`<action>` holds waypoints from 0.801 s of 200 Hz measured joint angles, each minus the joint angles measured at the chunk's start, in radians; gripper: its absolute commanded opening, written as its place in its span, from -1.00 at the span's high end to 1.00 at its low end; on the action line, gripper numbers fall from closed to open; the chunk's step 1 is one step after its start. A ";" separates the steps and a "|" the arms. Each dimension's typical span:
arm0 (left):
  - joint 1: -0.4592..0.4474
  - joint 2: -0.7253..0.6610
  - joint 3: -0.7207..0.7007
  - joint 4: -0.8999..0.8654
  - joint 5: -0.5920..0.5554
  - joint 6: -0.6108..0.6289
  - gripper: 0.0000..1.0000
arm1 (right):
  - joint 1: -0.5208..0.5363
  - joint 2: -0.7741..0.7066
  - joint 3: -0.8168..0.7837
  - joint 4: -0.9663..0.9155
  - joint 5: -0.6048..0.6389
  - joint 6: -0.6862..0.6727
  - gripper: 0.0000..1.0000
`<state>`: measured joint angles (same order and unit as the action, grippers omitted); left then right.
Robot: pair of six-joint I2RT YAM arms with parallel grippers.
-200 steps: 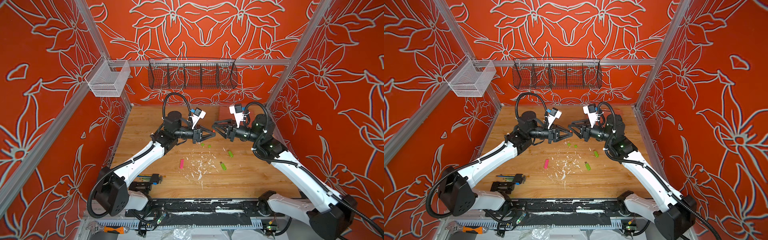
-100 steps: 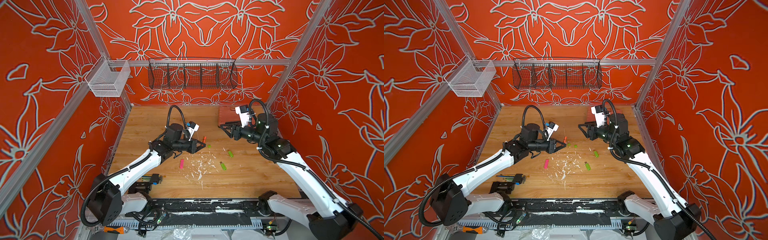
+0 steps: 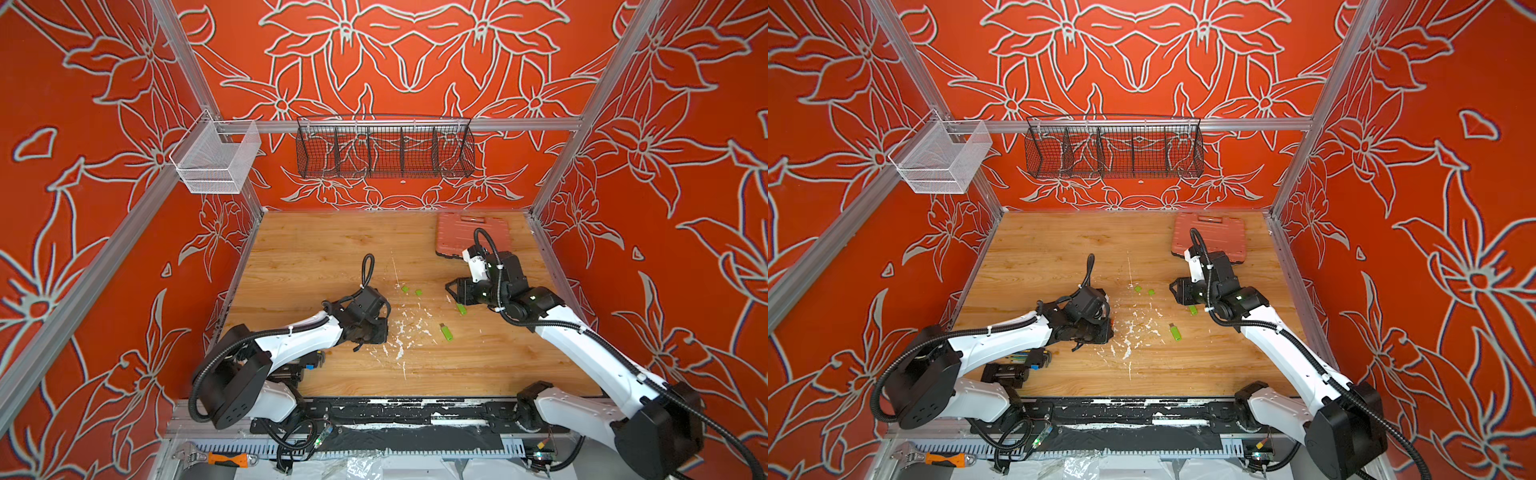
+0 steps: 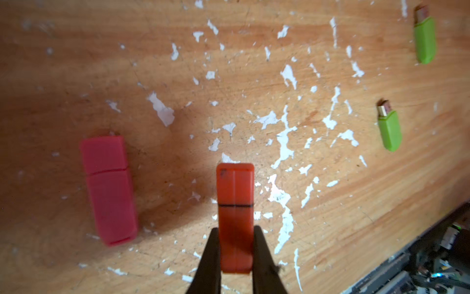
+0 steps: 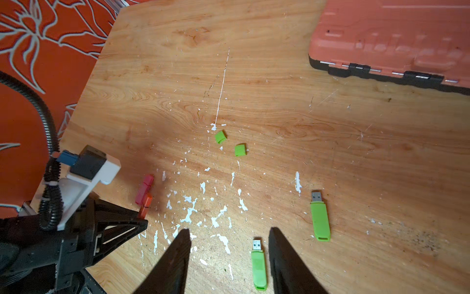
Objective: Close the usb drive cover
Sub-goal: Place the USB drive at the center of the board.
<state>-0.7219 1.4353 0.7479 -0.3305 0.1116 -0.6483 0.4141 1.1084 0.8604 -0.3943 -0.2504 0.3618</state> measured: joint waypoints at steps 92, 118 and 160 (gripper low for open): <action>-0.018 0.116 0.058 -0.016 -0.070 -0.075 -0.02 | 0.034 0.029 -0.010 -0.080 0.053 0.002 -0.06; -0.019 0.125 0.080 -0.040 -0.087 -0.077 -0.19 | 0.092 0.099 0.002 -0.152 0.113 0.003 -0.06; -0.019 0.125 0.124 -0.123 -0.139 -0.054 -0.51 | 0.151 0.161 0.010 -0.210 0.158 0.033 -0.06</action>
<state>-0.7406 1.5600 0.8715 -0.4534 -0.0277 -0.7025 0.5648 1.2694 0.8700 -0.6044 -0.0929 0.3950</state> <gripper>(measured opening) 0.729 0.532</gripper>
